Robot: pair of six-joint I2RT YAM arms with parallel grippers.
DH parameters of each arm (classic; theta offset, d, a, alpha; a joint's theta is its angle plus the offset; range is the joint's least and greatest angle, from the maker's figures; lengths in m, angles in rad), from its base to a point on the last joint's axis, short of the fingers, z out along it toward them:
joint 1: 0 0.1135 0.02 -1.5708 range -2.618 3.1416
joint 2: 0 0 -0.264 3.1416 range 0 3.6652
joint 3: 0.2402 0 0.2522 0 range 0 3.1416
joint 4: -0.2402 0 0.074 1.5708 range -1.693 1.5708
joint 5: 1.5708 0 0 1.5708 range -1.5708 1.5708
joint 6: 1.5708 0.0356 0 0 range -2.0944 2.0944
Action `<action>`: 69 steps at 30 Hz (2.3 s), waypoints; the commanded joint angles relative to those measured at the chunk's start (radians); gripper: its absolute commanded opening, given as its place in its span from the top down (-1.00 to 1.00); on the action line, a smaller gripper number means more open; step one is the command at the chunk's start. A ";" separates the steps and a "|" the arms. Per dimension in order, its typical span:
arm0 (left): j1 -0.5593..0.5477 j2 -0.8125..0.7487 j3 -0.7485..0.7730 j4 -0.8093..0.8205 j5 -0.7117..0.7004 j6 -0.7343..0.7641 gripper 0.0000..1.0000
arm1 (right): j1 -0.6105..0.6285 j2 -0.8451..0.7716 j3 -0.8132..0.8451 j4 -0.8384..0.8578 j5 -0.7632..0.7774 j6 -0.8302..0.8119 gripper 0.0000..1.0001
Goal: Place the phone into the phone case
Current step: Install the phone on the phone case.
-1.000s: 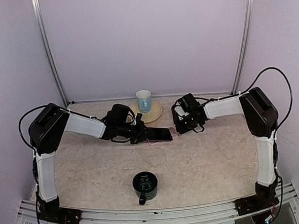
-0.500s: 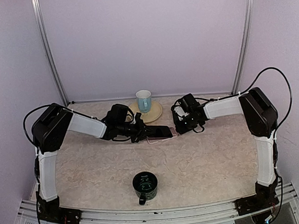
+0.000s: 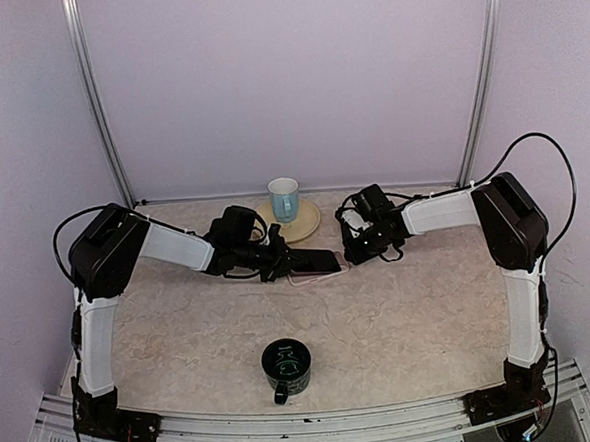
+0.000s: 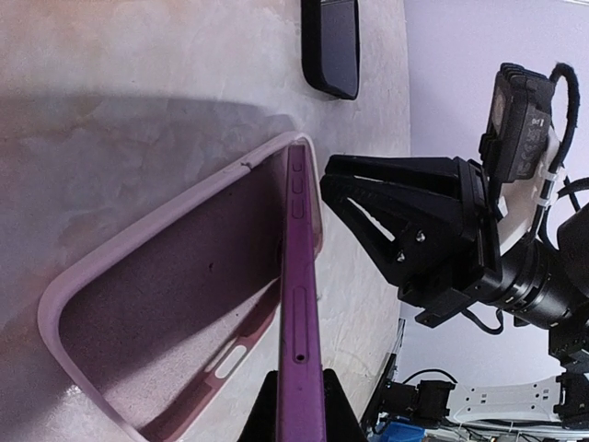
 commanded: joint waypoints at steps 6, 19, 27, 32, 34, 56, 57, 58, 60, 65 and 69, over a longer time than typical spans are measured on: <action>0.013 0.024 0.017 0.027 0.053 -0.015 1.00 | 0.016 0.025 -0.012 0.043 -0.033 -0.015 0.70; 0.021 0.064 -0.067 0.226 0.120 -0.201 1.00 | 0.046 0.014 -0.067 0.073 -0.045 -0.004 0.72; 0.023 0.096 -0.083 0.292 0.140 -0.259 1.00 | 0.062 0.012 -0.090 0.099 -0.062 -0.001 0.72; 0.024 0.105 -0.094 0.277 0.135 -0.271 1.00 | 0.066 0.012 -0.096 0.110 -0.071 0.000 0.73; 0.026 0.104 -0.104 0.280 0.120 -0.279 1.00 | 0.069 0.012 -0.098 0.112 -0.076 0.001 0.74; 0.027 0.095 -0.152 0.416 0.085 -0.349 1.00 | 0.115 -0.011 -0.132 0.127 -0.144 0.031 0.79; 0.027 0.094 -0.154 0.414 0.082 -0.347 1.00 | 0.115 -0.012 -0.132 0.126 -0.145 0.031 0.79; 0.027 0.093 -0.153 0.409 0.080 -0.341 1.00 | 0.116 -0.014 -0.133 0.126 -0.145 0.031 0.79; 0.026 0.094 -0.146 0.383 0.080 -0.318 1.00 | 0.117 -0.015 -0.134 0.129 -0.150 0.030 0.79; 0.019 0.112 -0.096 0.280 0.108 -0.231 1.00 | 0.121 -0.011 -0.125 0.121 -0.175 0.022 0.79; 0.023 0.110 -0.093 0.244 0.101 -0.196 1.00 | 0.128 -0.011 -0.120 0.120 -0.191 0.013 0.79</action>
